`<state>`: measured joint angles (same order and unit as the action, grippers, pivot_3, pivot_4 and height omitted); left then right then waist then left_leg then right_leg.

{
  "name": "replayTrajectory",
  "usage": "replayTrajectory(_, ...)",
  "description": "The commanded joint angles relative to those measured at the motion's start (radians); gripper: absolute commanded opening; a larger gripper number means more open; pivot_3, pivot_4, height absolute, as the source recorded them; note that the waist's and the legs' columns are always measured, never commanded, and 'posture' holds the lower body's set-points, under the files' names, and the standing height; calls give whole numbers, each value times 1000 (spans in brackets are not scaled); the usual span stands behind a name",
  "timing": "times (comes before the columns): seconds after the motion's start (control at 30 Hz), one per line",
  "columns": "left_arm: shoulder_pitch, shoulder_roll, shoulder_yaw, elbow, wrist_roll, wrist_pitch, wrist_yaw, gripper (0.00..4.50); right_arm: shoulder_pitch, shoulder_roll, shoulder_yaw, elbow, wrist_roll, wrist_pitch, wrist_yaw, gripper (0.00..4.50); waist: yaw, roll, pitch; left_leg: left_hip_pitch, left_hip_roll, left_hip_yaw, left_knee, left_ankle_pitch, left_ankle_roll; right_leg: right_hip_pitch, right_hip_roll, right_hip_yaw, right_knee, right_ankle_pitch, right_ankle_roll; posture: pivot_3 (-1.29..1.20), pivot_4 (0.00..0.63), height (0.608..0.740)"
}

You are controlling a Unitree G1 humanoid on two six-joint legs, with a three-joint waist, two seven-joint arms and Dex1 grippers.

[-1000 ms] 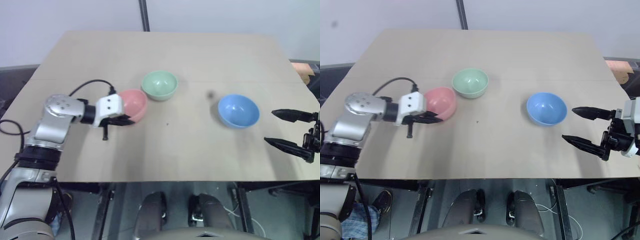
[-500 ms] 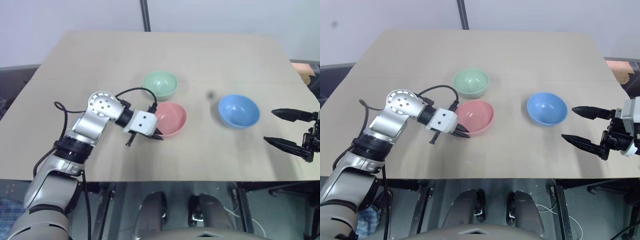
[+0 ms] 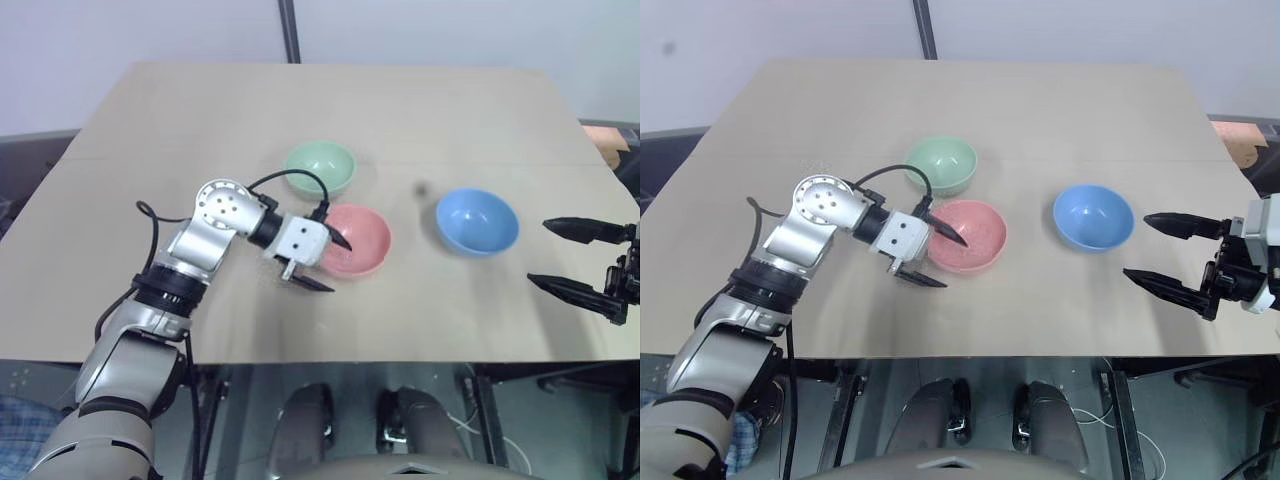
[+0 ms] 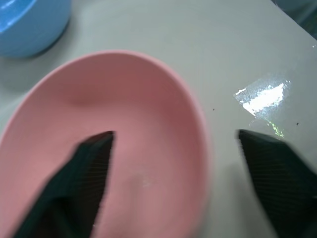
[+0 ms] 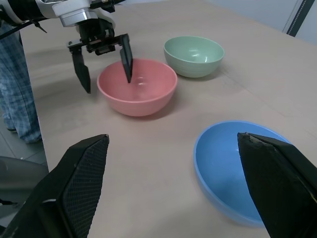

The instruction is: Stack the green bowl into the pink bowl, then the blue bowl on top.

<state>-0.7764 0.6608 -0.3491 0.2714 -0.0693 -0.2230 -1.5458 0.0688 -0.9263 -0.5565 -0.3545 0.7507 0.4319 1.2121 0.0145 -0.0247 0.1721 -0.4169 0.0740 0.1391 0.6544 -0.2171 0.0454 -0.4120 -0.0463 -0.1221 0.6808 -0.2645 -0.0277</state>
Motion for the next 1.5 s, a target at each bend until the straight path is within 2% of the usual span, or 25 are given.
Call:
replayTrajectory(0.03, -9, 13, 50, -32, -46, 29, 5, 4419, -18, -16, -10, -12, 10, -7, 2, 4500, 0, 0, 0, 0, 0, 0, 0, 0, 0, 0, 0, 0, 0, 0, 0, 0, 150, 740)
replayTrajectory(0.3, -39, 36, 127, -49, -84, 136, 65, 4419, -35, -20, 4, 2, 11, -9, 16, 4500, 0, 0, 0, 0, 0, 0, 0, 0, 0, 0, 0, 0, 0, 0, 0, 0, 150, 740)
replayTrajectory(0.4, -137, 36, 162, 64, -69, 134, 97, 4419, -48, -19, 9, 3, 22, -6, 17, 4500, 2, -1, 1, 0, 0, 0, 1, 0, 0, 0, 0, 0, 0, 0, 0, 0, 150, 740)
replayTrajectory(0.6, -372, 20, 130, 510, 81, -124, 190, 4419, -61, -15, 17, 10, 15, -10, 21, 4500, 1, -1, 0, 0, 0, -1, 2, 0, 0, 1, 1, -1, 0, 0, 0, 0, 150, 740)
replayTrajectory(0.7, -433, 11, 67, 680, 200, -272, 237, 4419, -58, -15, 11, 9, 13, -11, 21, 4500, 0, -1, 0, -1, 0, -1, 2, 0, 0, 1, 1, -1, 0, 0, 0, 0, 150, 740)
replayTrajectory(0.83, -477, -25, 29, 808, 267, -345, 248, 4419, -43, -19, -10, -1, 14, -8, 18, 4500, 0, -1, 1, -1, 0, 0, 2, 0, 0, 0, 1, -1, 0, 0, 0, 0, 150, 740)
replayTrajectory(1.03, -525, -65, -5, 919, 355, -401, 324, 4419, -10, -20, -43, -22, 18, -2, 10, 4500, 1, -2, 1, -3, 0, -1, 3, 0, 0, 0, 0, -2, 0, 0, 0, 0, 150, 740)
replayTrajectory(1.27, -544, -93, -103, 997, 535, -425, 528, 4419, 9, -23, -74, -33, 19, -1, -1, 4500, -1, -2, 1, -2, 0, -1, 3, -1, 1, -1, 0, -1, 0, 0, 0, 0, 150, 740)
replayTrajectory(1.43, -546, -114, -126, 1025, 586, -414, 594, 4419, 15, -25, -85, -36, 22, 1, -4, 4500, -1, -2, 1, -3, 0, -1, 3, -1, 2, -1, 0, -1, 0, 0, 0, 0, 150, 740)
replayTrajectory(1.5, -544, -118, -127, 1030, 592, -419, 603, 3883, 16, -26, -88, -38, 22, 3, -5, 4500, -1, -2, 1, -3, 0, -1, 3, -1, 2, -1, 0, -1, 0, 0, 0, 0, 150, 740)
